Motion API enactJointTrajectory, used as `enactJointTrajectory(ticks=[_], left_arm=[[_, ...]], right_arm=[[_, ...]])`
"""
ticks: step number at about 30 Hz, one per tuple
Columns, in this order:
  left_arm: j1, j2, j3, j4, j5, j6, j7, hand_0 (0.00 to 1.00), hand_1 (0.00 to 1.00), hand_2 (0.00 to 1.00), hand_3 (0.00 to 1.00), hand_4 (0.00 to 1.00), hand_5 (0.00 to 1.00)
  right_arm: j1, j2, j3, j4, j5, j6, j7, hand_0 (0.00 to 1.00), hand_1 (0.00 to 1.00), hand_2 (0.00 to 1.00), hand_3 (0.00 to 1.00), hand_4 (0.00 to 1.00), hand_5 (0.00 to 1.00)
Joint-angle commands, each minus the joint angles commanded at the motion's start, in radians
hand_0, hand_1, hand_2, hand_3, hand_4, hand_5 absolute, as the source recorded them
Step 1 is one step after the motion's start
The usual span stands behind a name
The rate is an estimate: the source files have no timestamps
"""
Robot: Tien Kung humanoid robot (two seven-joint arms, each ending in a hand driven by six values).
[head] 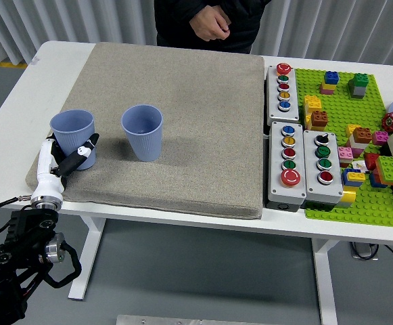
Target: Pick cup pour cup place
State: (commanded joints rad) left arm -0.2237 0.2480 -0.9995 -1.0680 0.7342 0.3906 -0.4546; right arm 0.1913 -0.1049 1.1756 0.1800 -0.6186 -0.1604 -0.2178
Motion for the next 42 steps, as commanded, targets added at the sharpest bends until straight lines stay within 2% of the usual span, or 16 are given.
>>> enactJointTrajectory(ticks=[2,3,9,10,14,15,27,42], left_arm=[[0.004,0.001,-0.003,-0.004,0.007,-0.001,0.001,0.664,0.626,0.689,0.649,0.787,0.228],[0.006,0.001,-0.005,-0.005,0.012,-0.002,0.002,0.676,0.645,0.723,0.702,0.839,0.275],[0.009,0.001,-0.014,-0.010,0.027,-0.004,0.006,0.676,0.645,0.723,0.702,0.839,0.275],[0.009,0.002,-0.016,-0.012,0.032,-0.006,0.007,0.683,0.658,0.749,0.745,0.871,0.307],[0.007,0.003,-0.025,-0.017,0.050,-0.009,0.015,0.683,0.658,0.749,0.745,0.871,0.307],[0.006,0.004,-0.026,-0.019,0.057,-0.010,0.018,0.694,0.674,0.792,0.779,0.886,0.330],[0.003,0.006,-0.042,-0.034,0.092,-0.012,0.030,0.697,0.677,0.788,0.776,0.872,0.318],[0.000,0.008,-0.051,-0.044,0.113,-0.012,0.036,0.707,0.685,0.801,0.789,0.901,0.342]], right_arm=[[-0.001,0.000,0.000,0.000,-0.001,0.000,-0.001,0.719,0.683,0.725,0.691,0.310,0.309],[-0.002,0.000,0.000,0.000,-0.001,0.000,-0.001,0.719,0.684,0.725,0.691,0.308,0.308],[-0.002,0.000,0.001,0.000,-0.003,0.001,0.000,0.719,0.684,0.725,0.691,0.308,0.308],[-0.002,0.000,0.001,0.000,-0.002,0.000,0.000,0.719,0.683,0.725,0.690,0.307,0.309],[0.001,-0.001,-0.001,0.000,0.002,0.000,0.001,0.719,0.683,0.725,0.690,0.307,0.309],[0.001,-0.001,-0.002,0.000,0.003,0.000,0.001,0.720,0.682,0.724,0.689,0.306,0.306],[0.002,-0.001,-0.004,0.000,0.008,0.001,0.002,0.719,0.682,0.724,0.690,0.306,0.305],[0.005,-0.002,-0.005,0.000,0.011,0.002,0.002,0.719,0.682,0.722,0.688,0.305,0.299]])
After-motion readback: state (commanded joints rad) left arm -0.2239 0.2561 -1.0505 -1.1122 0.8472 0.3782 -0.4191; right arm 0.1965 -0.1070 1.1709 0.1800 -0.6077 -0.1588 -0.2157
